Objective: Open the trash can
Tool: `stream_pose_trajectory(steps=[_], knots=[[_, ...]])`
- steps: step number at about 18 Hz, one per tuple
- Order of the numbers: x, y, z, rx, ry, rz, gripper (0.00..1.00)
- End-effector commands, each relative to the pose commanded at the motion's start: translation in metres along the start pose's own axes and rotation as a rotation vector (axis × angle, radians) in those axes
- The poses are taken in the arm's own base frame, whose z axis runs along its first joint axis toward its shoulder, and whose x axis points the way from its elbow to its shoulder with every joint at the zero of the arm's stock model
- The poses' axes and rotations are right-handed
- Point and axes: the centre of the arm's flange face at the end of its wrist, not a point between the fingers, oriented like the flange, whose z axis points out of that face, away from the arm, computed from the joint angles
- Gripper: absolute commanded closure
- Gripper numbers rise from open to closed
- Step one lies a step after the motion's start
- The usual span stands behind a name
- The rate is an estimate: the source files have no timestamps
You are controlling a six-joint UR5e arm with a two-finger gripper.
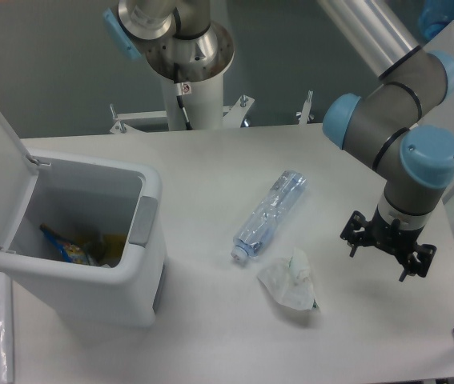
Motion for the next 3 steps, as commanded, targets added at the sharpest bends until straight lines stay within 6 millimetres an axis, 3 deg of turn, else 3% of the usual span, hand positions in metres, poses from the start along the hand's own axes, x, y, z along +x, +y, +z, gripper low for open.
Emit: stream_pose_trajectory(steps=[3], knots=[[-0.0012,0.0043,-0.0001,-0.001,0.001,-0.005,0.0]])
